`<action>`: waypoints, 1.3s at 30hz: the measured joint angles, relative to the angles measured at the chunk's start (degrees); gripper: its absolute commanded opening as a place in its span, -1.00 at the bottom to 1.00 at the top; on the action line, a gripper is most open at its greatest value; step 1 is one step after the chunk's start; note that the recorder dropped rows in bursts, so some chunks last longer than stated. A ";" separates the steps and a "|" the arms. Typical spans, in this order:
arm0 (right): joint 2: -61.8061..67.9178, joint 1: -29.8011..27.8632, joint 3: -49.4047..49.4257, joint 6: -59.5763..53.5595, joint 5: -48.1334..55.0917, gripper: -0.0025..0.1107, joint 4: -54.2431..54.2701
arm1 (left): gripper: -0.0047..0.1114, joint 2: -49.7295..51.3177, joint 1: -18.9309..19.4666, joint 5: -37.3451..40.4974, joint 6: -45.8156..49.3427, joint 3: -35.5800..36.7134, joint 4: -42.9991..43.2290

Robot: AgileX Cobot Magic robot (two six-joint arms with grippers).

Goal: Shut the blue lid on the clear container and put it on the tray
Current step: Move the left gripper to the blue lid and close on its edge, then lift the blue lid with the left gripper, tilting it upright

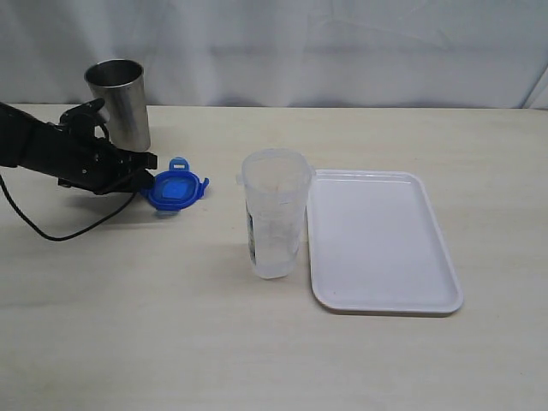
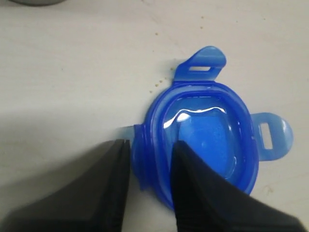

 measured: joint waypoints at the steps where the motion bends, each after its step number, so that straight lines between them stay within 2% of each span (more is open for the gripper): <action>1: 0.00 0.00 0.00 0.00 0.00 -0.88 0.00 | -0.44 0.00 0.00 0.00 0.00 0.00 0.00; 5: 0.00 0.00 0.00 0.00 0.00 -0.88 0.00 | -0.47 0.00 0.00 -0.41 0.11 0.00 -0.18; 14: 0.00 0.00 0.00 0.00 0.00 -0.88 0.00 | -0.92 0.00 0.00 -0.60 0.11 0.00 -0.35; 22: 0.00 0.00 0.00 0.00 0.00 -0.88 0.00 | -0.92 0.00 0.00 3.57 0.11 0.00 0.92; 26: 0.00 0.00 0.00 0.00 0.00 -0.88 0.00 | -0.92 -0.37 0.00 5.28 -3.79 0.00 6.55; 33: 0.00 0.00 0.00 0.00 0.00 -0.88 0.00 | -0.92 -3.62 0.00 6.74 -16.11 0.00 23.83; 39: 0.00 0.00 0.00 0.00 0.00 -0.88 0.00 | -0.92 -9.40 0.00 6.44 -18.46 3.88 27.61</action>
